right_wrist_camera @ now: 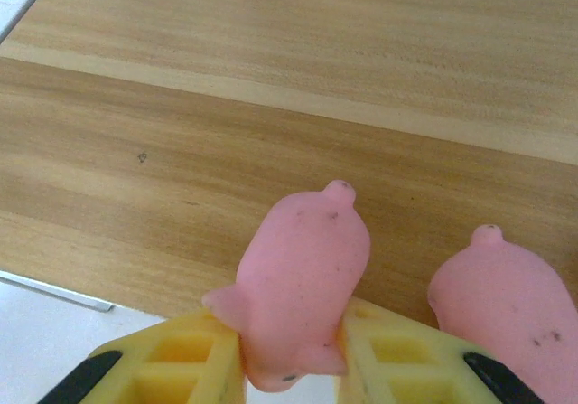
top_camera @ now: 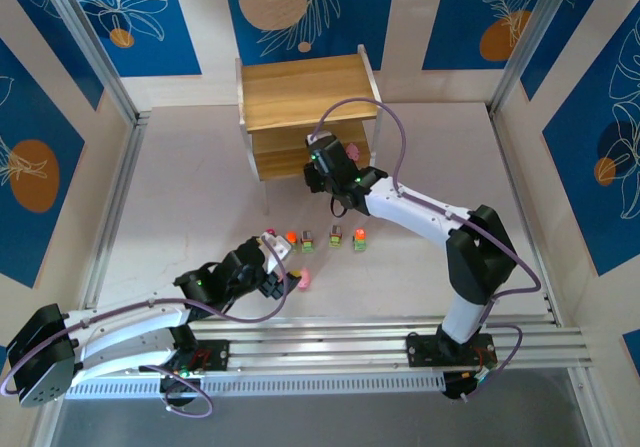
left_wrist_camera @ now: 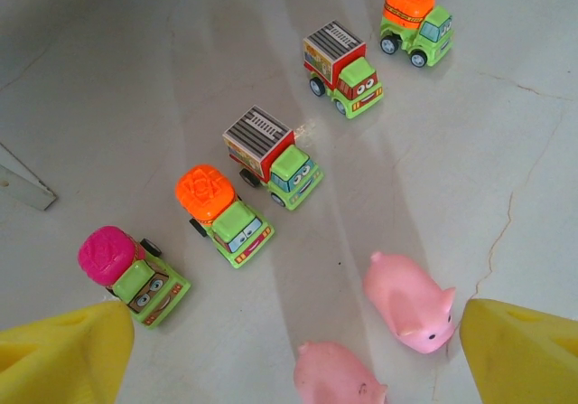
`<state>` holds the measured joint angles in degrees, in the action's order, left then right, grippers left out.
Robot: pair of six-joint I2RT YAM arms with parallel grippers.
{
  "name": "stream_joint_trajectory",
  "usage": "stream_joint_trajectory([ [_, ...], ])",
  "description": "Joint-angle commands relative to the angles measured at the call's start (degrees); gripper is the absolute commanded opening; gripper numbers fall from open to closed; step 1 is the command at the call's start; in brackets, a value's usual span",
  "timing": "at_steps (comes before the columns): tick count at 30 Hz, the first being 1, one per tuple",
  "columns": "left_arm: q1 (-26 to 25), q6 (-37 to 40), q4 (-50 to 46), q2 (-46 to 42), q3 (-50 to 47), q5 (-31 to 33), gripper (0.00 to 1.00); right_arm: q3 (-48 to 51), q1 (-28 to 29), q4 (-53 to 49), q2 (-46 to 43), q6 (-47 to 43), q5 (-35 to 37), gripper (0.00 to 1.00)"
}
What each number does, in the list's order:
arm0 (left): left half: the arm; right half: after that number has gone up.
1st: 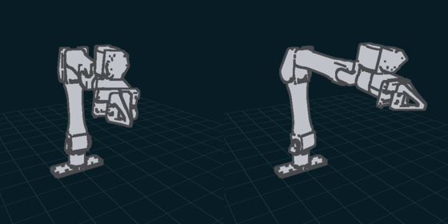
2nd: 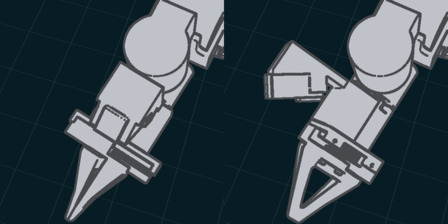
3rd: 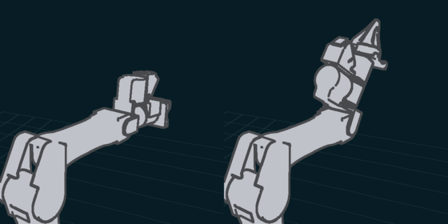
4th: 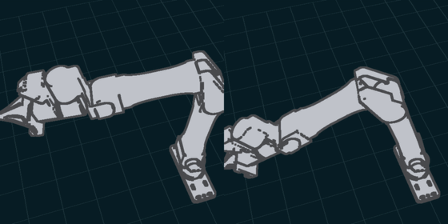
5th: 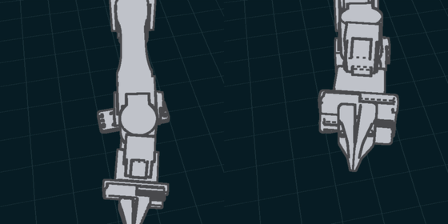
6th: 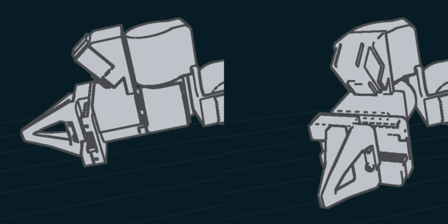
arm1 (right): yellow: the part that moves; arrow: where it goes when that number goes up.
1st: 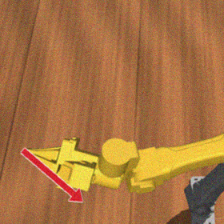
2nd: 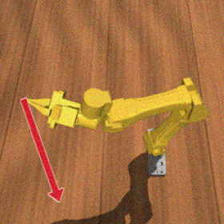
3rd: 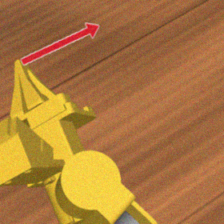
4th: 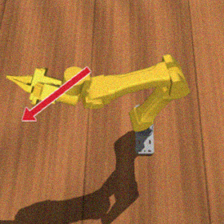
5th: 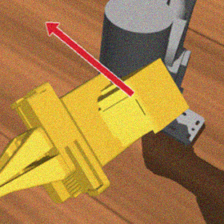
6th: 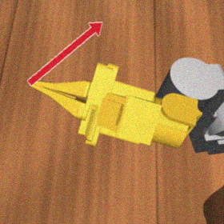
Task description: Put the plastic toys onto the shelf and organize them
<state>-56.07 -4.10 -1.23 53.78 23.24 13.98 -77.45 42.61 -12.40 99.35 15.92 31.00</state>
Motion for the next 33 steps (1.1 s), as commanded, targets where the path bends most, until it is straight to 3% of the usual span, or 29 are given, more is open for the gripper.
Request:
stream_joint_trajectory([
  [1, -0.4, 0.2, 1.0, -0.7, -0.4, 0.7, 0.93, -2.4, -0.4, 0.7, 1.2, -0.7, -0.7, 0.28],
  [33, -0.4, 0.3, 1.2, -0.4, -0.4, 0.3, 0.93, -2.1, -1.1, 1.1, -1.7, -2.4, 0.2, 0.46],
])
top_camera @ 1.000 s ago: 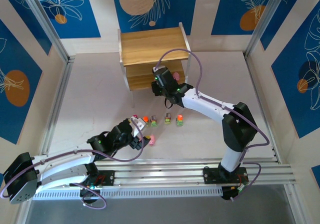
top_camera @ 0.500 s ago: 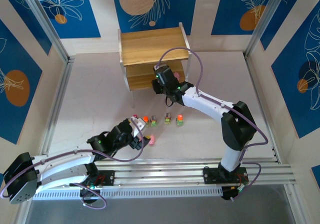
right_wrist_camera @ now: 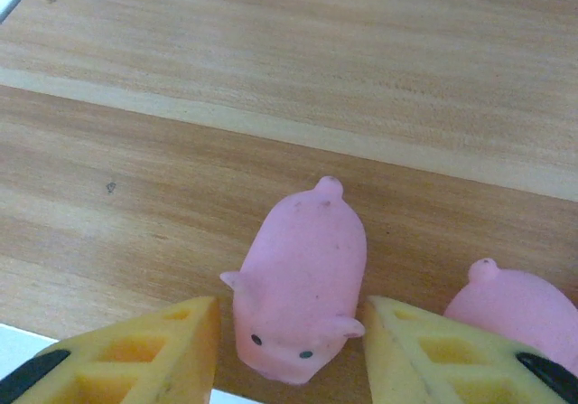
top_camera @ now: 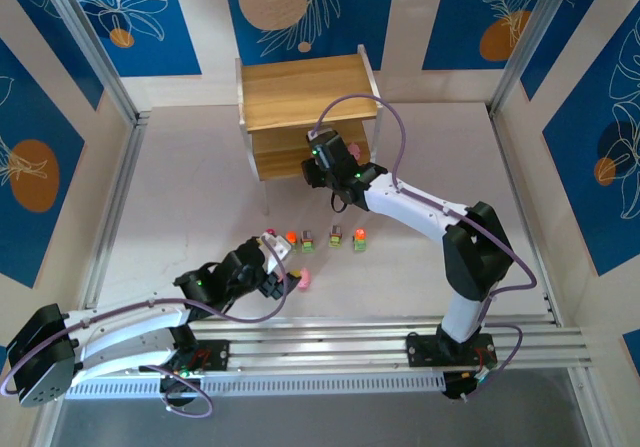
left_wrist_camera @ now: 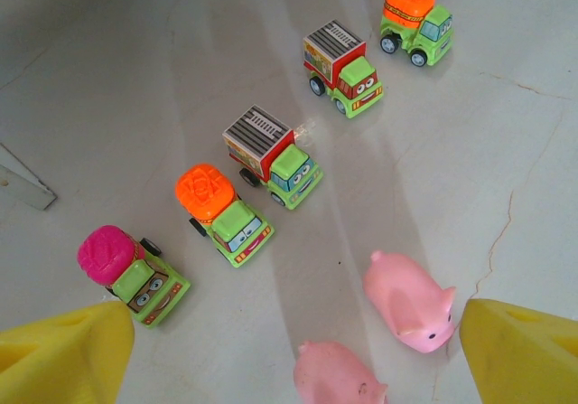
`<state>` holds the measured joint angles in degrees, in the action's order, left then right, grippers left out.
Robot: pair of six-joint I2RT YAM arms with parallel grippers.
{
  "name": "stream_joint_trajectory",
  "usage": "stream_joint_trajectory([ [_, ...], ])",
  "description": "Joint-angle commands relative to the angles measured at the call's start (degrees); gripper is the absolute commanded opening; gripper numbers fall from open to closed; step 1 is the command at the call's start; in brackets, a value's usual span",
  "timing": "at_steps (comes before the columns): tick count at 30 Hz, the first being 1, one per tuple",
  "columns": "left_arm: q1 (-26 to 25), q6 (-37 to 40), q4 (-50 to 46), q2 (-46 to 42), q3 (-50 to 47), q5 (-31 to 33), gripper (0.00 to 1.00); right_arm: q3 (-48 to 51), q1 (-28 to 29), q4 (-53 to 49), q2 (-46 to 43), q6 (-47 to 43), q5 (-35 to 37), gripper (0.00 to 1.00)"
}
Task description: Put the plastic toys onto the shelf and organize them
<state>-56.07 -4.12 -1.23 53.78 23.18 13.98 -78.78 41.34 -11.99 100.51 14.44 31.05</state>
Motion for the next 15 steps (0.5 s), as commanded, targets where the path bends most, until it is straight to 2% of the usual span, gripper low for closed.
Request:
stream_joint_trajectory([
  [1, -0.4, 0.3, 1.2, -0.4, -0.3, 0.3, 0.93, -0.7, 0.1, 0.7, -3.1, -1.0, 0.2, 0.47],
  [15, -0.4, 0.3, 1.2, -0.3, -0.3, 0.6, 0.93, 2.5, 0.6, 0.7, -7.0, 0.3, 0.2, 0.5],
])
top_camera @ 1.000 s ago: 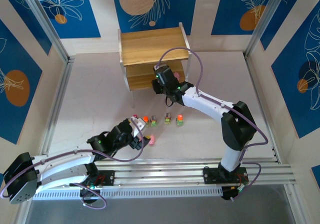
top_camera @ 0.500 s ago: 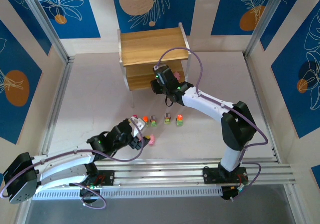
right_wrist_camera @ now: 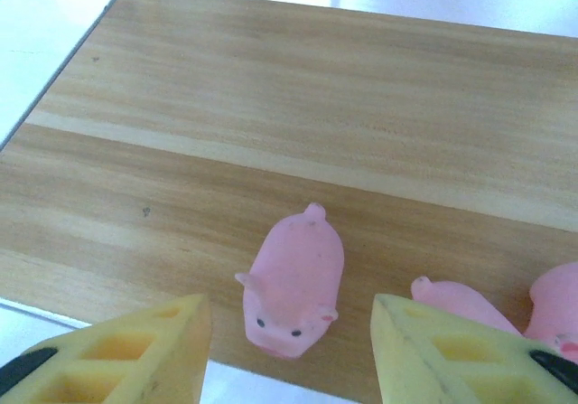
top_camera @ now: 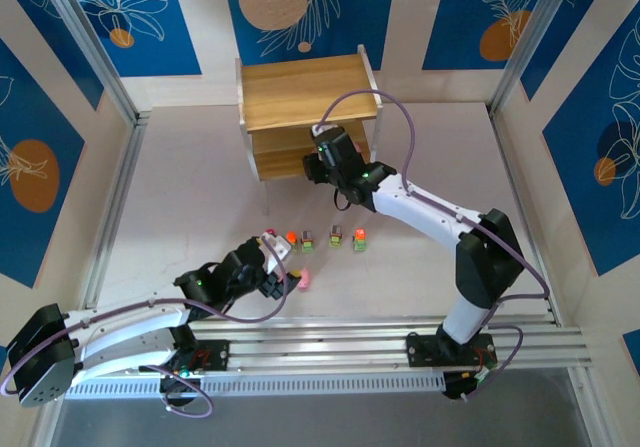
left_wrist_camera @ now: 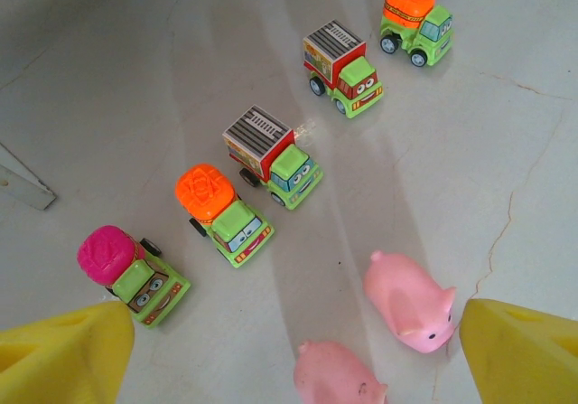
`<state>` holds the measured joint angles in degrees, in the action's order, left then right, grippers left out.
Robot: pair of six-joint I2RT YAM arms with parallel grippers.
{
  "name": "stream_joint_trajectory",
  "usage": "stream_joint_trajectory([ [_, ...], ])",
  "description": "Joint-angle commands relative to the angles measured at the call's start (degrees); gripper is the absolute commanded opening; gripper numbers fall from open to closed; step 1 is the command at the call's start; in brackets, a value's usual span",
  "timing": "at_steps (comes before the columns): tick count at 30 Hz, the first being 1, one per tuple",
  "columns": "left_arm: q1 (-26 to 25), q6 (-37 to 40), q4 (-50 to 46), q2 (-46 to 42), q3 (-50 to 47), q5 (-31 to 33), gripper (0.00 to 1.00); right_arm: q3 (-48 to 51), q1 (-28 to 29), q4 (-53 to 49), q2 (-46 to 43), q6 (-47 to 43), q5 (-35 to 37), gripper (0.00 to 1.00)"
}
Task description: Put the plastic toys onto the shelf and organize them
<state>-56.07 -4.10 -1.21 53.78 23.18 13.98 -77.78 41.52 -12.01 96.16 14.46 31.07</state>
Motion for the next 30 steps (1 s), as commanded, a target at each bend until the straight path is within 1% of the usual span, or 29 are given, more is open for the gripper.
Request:
stream_joint_trajectory([
  [1, -0.4, 0.2, 1.2, -0.2, -0.3, 0.7, 0.93, 1.9, 0.5, 0.6, -3.1, 0.5, 0.1, 0.5],
  [8, -0.4, -0.3, 1.3, -0.5, -0.3, 2.3, 0.95, 5.3, 1.9, -0.1, -7.0, 1.4, 0.7, 0.5],
  [10, -0.4, -0.4, 1.3, -0.6, -0.4, 2.7, 0.97, 6.6, 2.4, -0.5, -8.6, 1.8, 1.0, 0.5],
  [12, -0.4, -0.7, 1.2, -0.6, -0.3, 3.2, 1.0, 8.4, 3.0, -0.9, -10.6, 2.3, 1.6, 0.5],
  [17, -0.6, -1.7, 0.3, -1.2, 0.0, 6.3, 1.0, 14.2, 4.3, -2.8, -17.5, 4.6, 2.8, 0.5],
  [20, -1.0, -4.1, -0.1, -1.5, 0.2, 9.0, 1.0, 17.9, 5.4, -4.5, -22.0, 6.2, 3.7, 0.51],
  [23, -3.6, -7.5, 0.7, -1.3, 0.1, 13.3, 1.0, 21.7, 6.8, -6.8, -26.7, 7.5, 5.5, 0.5],
  [25, -7.0, -9.6, 0.8, -0.6, 0.7, 18.4, 0.99, 23.9, 7.5, -8.4, -29.6, 8.5, 6.4, 0.5],
  [28, -12.9, -13.6, -1.2, 2.2, 3.4, 28.5, 0.92, 27.4, 8.5, -11.0, -34.0, 10.2, 8.0, 0.5],
  [30, -16.8, -17.5, -3.3, 5.3, 5.8, 34.4, 0.91, 29.8, 9.1, -12.1, -36.6, 11.4, 8.1, 0.5],
])
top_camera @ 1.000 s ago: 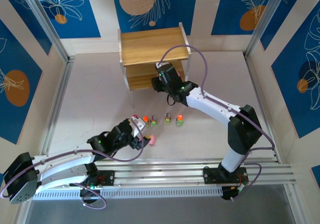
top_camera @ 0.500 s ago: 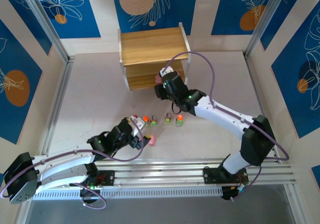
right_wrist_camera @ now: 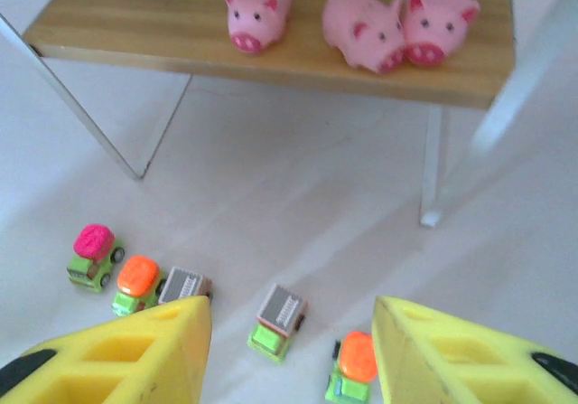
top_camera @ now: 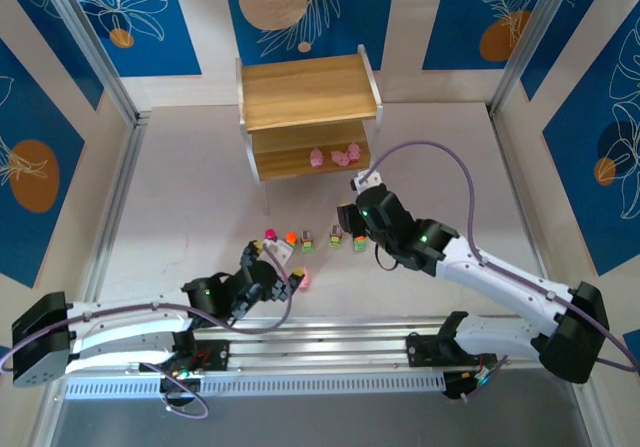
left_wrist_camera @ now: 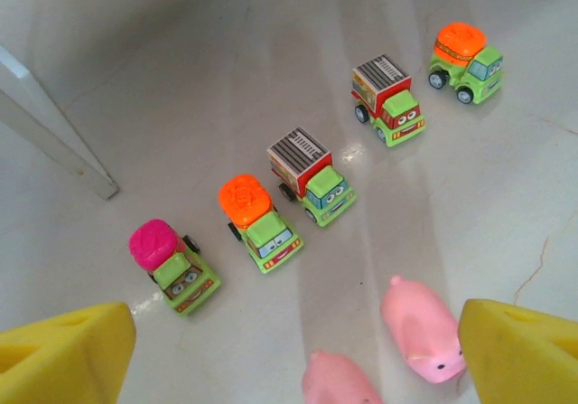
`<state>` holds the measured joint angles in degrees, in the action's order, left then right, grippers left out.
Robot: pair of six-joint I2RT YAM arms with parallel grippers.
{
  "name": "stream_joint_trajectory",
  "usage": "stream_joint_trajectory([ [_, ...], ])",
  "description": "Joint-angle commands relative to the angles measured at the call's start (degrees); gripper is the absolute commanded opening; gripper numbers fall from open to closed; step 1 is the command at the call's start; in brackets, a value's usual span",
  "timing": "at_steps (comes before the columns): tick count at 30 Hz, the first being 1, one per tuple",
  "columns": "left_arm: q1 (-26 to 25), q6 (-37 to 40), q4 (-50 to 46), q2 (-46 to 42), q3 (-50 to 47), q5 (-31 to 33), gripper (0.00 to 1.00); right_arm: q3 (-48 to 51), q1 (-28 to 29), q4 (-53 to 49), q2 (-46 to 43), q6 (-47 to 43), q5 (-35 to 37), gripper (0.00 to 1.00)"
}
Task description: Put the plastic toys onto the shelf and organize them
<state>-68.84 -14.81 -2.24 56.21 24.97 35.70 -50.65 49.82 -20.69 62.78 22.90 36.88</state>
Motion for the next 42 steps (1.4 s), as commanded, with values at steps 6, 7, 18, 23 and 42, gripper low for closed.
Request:
stream_joint_trajectory([
  [6, -11.4, -24.8, -12.6, 10.7, 9.9, 23.2, 0.88, 8.1, 3.0, -6.8, -7.8, 6.1, 4.7, 0.5],
  [7, -11.8, -28.6, -15.0, 12.1, 11.0, 23.6, 0.88, 8.9, 3.3, -7.1, -8.5, 6.8, 5.0, 0.5],
  [18, -14.5, -52.7, -28.9, 30.7, 24.7, 19.0, 0.8, 18.1, 3.9, -8.7, -15.9, 11.6, 6.2, 0.5],
  [23, -14.4, -53.0, -22.0, 31.2, 22.2, 16.0, 0.79, 20.4, 3.9, -8.4, -19.4, 11.8, 6.4, 0.56],
  [42, -13.8, -61.1, -22.9, 38.5, 24.4, 9.7, 0.74, 22.5, 3.4, -5.9, -21.3, 10.9, 4.2, 0.6],
])
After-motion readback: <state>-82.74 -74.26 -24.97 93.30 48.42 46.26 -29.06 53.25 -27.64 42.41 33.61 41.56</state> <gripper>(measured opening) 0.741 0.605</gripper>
